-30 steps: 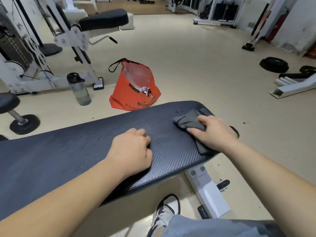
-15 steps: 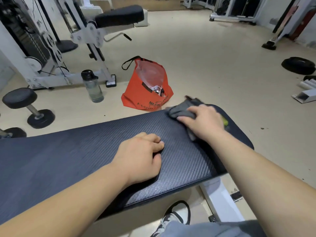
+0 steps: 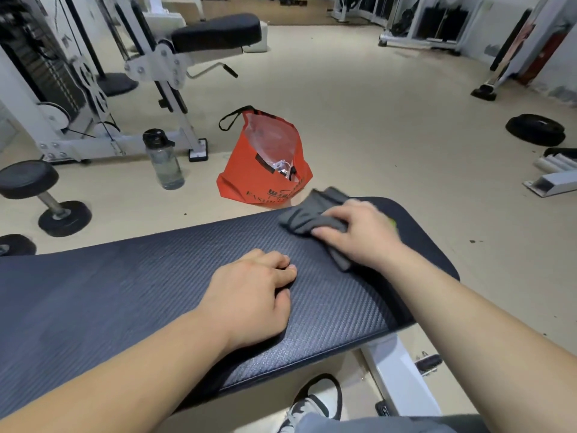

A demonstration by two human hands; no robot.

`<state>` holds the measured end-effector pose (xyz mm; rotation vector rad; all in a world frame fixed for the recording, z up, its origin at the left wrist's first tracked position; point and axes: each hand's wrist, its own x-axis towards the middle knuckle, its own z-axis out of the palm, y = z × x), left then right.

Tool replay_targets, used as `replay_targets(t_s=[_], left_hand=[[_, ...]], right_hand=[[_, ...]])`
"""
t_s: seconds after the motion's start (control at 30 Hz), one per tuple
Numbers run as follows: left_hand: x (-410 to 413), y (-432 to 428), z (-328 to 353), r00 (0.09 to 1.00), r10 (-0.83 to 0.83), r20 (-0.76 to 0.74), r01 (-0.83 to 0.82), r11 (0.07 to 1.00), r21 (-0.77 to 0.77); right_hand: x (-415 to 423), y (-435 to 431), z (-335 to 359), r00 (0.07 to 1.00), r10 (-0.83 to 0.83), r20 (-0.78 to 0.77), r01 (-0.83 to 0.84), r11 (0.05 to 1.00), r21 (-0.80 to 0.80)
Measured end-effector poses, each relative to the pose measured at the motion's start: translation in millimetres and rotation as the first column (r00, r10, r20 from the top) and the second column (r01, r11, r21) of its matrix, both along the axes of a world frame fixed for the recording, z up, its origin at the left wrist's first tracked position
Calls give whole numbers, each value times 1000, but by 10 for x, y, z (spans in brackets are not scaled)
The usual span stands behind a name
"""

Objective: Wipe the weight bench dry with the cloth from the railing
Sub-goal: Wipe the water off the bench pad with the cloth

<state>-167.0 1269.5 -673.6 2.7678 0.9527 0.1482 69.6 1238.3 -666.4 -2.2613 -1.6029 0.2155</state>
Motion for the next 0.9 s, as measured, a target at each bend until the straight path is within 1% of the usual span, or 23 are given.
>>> replay_targets(t_s=[0.03, 0.1, 0.13, 0.17, 0.2, 0.27, 0.3, 0.37, 0.43, 0.47, 0.5, 0.53, 0.57, 0.63, 0.67, 0.7, 0.73, 0.77, 0.83, 0.9], left_hand=[[1, 1, 0, 1000, 1, -2, -1, 1000, -8], [0, -1, 4, 1000, -1, -9, 1, 1000, -15], [0, -2, 5, 1000, -2, -12, 2, 1000, -14], [1, -5, 9, 1000, -1, -13, 1, 1000, -12], [2, -9, 12, 1000, 1, -13, -1, 1000, -13], [2, -19, 15, 1000, 5, -6, -5, 1000, -13], [2, -18, 11, 1000, 8, -1, -8, 1000, -11], [5, -9, 6, 1000, 12, 4, -12, 1000, -7], [4, -2, 10, 1000, 16, 7, -16, 1000, -2], [4, 1, 10, 1000, 18, 11, -18, 1000, -3], [3, 2, 7, 1000, 20, 13, -20, 1000, -7], [1, 1, 4, 1000, 22, 12, -22, 1000, -11], [1, 2, -1, 1000, 23, 8, -22, 1000, -15], [2, 0, -14, 1000, 28, 3, -28, 999, -33], [4, -3, -13, 1000, 31, 3, -31, 999, -40], [6, -6, -12, 999, 32, 4, -32, 999, -44], [9, -8, -5, 999, 32, 7, -32, 998, -46], [10, -8, -2, 999, 33, 9, -32, 998, -49], [9, -7, 4, 999, 36, 5, -36, 998, -53], [5, -5, 1, 999, 40, -7, -41, 998, -50]], right_hand=[[148, -24, -15, 990, -132, 52, 132, 991, 10], [428, -129, -44, 922, -369, 114, 371, 928, 1], [514, -192, -61, 888, -444, 117, 448, 894, -9], [550, -246, -70, 869, -481, 112, 487, 873, -24], [539, -284, -69, 871, -480, 106, 486, 873, -42], [403, -299, -24, 915, -387, 113, 397, 915, -73], [286, -289, 7, 945, -311, 103, 319, 944, -83], [14, -268, 51, 994, -105, 19, 106, 991, -84], [-217, -262, 56, 986, 141, -90, -149, 985, -85], [-265, -270, 38, 963, 231, -139, -244, 966, -87], [-252, -272, 19, 946, 274, -175, -290, 954, -74], [-179, -262, -4, 947, 260, -188, -272, 961, -41], [-70, -252, -21, 963, 202, -178, -205, 979, 1], [224, -262, -62, 995, -21, -98, 25, 999, 42], [378, -300, -80, 986, -159, -43, 161, 986, 37], [509, -358, -87, 958, -285, 2, 285, 958, 28], [605, -420, -87, 923, -383, 26, 383, 924, 16], [663, -472, -83, 894, -446, 39, 446, 895, -4], [655, -525, -38, 876, -473, 93, 480, 872, -91], [517, -535, 65, 903, -398, 165, 428, 872, -239]])
